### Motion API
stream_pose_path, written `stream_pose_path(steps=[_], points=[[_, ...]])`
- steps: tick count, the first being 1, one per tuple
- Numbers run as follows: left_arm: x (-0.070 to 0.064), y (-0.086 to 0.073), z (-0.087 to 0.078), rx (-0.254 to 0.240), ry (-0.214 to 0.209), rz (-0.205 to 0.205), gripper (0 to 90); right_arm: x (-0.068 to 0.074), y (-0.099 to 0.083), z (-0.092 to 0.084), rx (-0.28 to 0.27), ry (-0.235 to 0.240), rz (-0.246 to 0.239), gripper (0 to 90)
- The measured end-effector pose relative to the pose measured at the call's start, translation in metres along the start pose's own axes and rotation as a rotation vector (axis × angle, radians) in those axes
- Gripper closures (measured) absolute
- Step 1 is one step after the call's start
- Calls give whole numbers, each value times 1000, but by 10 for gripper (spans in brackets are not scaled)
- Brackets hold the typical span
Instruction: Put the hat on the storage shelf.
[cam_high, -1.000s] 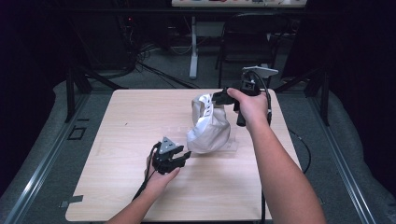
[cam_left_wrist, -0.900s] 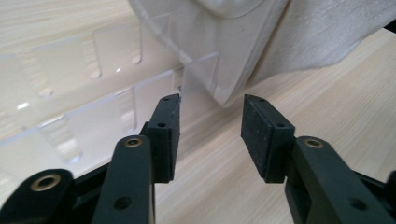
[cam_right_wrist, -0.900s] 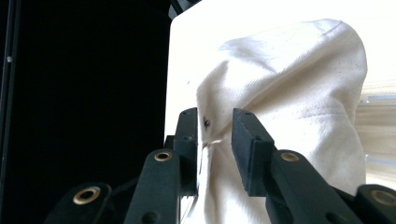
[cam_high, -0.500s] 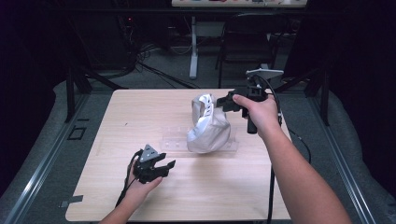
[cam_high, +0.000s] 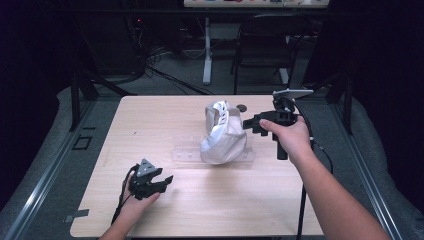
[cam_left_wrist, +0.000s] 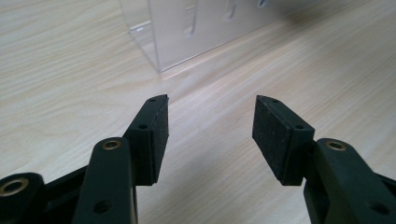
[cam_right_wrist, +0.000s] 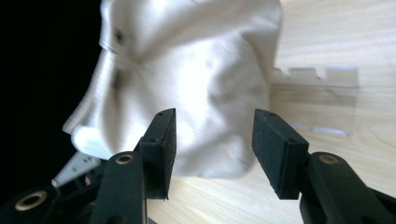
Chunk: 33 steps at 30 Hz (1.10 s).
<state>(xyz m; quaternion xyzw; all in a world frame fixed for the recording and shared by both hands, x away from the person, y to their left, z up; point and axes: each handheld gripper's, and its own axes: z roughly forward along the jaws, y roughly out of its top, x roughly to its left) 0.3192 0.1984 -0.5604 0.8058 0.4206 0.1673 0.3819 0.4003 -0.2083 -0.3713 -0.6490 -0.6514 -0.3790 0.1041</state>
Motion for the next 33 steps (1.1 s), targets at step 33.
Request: stream_pose_path(steps=[33], points=[[10,-5,5,18,25,-35,447,-77,-127,48,-83,-121,-239,481]])
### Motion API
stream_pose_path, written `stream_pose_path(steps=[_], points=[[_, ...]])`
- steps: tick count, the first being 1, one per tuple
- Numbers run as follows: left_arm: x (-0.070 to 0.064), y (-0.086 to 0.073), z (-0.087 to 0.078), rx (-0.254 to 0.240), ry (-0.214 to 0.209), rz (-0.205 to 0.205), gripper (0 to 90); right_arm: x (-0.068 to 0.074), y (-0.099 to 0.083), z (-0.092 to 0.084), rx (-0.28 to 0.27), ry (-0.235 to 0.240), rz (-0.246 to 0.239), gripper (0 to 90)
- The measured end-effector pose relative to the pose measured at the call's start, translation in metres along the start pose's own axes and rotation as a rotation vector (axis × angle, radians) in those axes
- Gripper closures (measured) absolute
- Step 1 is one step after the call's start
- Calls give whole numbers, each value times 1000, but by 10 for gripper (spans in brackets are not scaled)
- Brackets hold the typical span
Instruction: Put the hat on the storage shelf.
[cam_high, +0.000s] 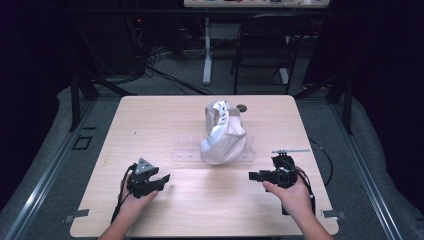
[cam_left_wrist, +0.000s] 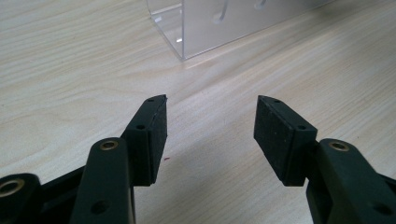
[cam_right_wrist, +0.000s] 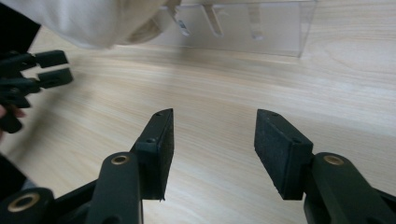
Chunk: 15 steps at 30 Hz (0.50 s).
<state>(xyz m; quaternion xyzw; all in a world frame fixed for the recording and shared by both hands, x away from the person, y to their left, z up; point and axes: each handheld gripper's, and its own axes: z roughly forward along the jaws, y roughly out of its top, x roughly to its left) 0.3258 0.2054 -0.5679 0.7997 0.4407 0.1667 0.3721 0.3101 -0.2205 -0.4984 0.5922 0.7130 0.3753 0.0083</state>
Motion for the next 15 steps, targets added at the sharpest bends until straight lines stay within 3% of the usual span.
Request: stream_pose_path(steps=[5,7,10,11,13,15], points=[[0,0,1,2,-2,-1,447,-9,-21,5,-67,-64,-41,491],[0,0,0,-1,-5,-2,446,-15,-35,7,-120,-100,-55,493],[0,0,1,-2,-6,-8,445,-19,-43,7,-143,-126,-76,493],[0,0,2,-2,-4,-10,445,-21,-46,9,-167,-114,-56,495],[0,0,2,1,-3,-10,445,-28,-58,14,-208,-143,-60,501],[0,0,3,3,-8,-13,445,-29,-60,14,-208,-162,-69,505]])
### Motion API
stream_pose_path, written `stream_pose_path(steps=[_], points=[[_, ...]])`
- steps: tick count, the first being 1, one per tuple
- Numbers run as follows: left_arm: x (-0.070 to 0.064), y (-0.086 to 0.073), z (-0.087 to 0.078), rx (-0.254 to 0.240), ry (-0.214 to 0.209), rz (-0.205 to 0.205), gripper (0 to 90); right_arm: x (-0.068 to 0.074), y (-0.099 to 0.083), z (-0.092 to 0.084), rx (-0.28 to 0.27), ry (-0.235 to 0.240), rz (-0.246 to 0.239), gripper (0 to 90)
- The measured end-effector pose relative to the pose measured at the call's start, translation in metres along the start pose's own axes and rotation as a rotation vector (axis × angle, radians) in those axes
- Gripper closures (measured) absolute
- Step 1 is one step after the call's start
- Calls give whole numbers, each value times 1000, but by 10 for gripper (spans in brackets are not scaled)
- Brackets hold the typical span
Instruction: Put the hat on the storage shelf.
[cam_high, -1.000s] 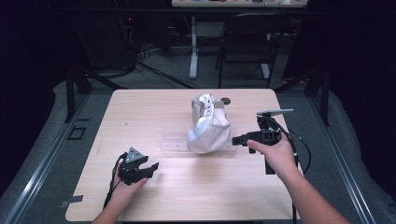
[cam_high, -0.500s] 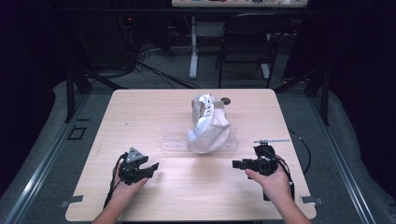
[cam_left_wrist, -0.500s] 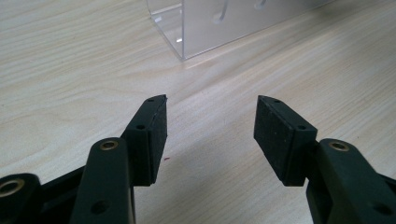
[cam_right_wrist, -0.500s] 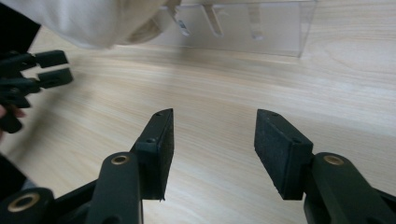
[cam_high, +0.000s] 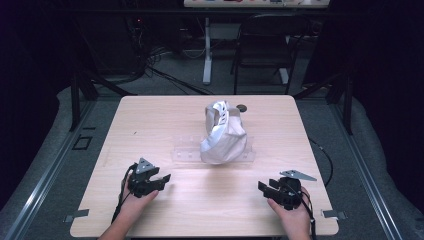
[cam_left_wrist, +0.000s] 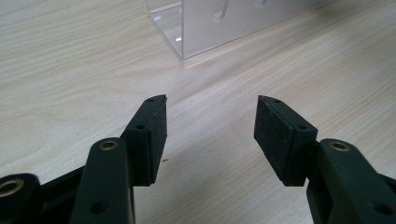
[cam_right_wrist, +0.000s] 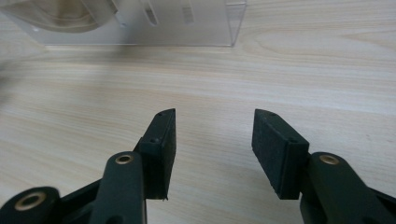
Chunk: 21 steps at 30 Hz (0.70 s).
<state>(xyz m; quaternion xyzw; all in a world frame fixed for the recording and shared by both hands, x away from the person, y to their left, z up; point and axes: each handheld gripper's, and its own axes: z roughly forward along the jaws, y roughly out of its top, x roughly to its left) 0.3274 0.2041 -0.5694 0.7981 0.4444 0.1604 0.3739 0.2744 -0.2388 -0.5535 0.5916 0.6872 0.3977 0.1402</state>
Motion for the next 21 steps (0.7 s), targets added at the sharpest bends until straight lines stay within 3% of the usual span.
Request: stream_pose_path(steps=[2,6,9,14,16,18,21], points=[[0,0,0,-3,-16,-14,445,-1,-8,2,-46,-5,10,508],[-2,0,1,-5,-17,-6,445,-4,-19,0,-105,-47,-32,499],[-2,1,1,-6,-17,0,445,-7,-22,-2,-133,-51,-10,514],[-2,1,1,-8,-15,-5,445,-10,-23,-3,-139,-75,-33,517],[-2,1,2,-6,-18,-1,445,-9,-26,-1,-148,-65,-27,517],[-3,1,2,-5,-16,6,445,-9,-26,-2,-121,-71,-38,517],[-5,0,3,0,-22,10,445,-9,-28,1,-139,-66,-31,520]])
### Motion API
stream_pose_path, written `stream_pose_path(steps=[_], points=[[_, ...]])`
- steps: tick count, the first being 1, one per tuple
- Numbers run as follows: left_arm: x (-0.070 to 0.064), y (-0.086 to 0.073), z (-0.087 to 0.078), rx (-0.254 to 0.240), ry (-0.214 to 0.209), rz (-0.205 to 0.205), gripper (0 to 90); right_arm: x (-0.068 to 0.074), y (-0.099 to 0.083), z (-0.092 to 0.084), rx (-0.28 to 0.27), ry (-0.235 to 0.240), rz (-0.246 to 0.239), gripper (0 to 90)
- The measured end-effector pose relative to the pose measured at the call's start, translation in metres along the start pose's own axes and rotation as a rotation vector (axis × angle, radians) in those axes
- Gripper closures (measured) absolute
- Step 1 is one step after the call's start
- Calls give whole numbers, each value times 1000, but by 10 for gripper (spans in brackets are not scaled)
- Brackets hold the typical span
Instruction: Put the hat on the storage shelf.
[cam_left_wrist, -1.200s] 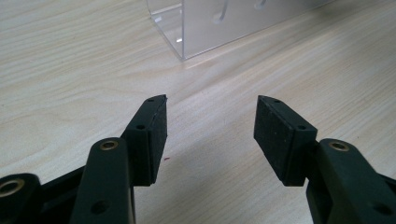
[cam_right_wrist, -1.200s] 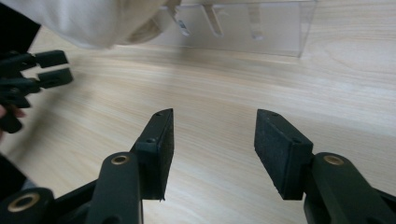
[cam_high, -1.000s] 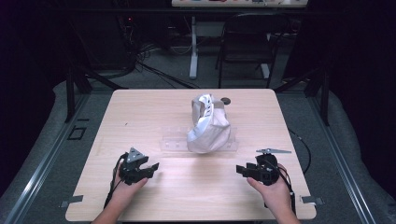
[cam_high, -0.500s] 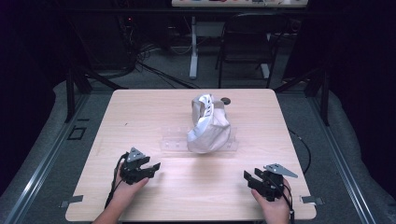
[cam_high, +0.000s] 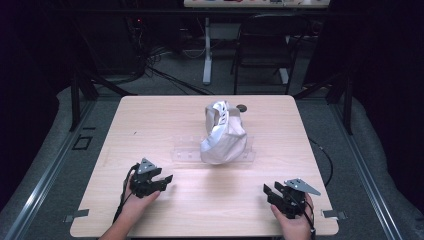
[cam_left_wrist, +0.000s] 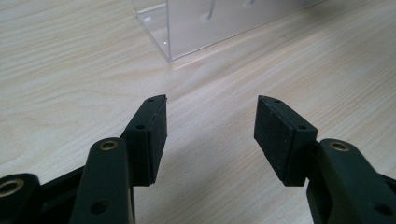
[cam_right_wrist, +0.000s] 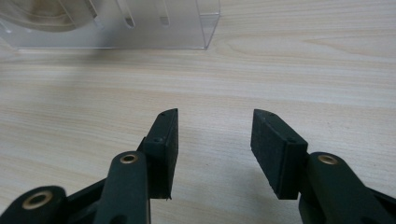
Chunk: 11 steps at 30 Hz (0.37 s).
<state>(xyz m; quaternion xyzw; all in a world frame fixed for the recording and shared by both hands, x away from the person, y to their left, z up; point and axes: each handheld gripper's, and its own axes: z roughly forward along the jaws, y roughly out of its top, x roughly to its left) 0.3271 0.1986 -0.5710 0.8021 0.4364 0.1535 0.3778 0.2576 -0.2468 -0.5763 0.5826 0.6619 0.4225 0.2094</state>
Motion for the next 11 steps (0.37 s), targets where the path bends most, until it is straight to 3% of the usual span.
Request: stream_pose_path(steps=[6,7,11], points=[[-6,1,3,3,-28,14,459,-4,-2,0,-3,-18,16,515],[-8,2,3,-3,-37,7,460,-4,-3,1,-9,-18,19,515],[-21,12,4,-40,-45,41,461,-5,-2,1,-22,-26,18,505]])
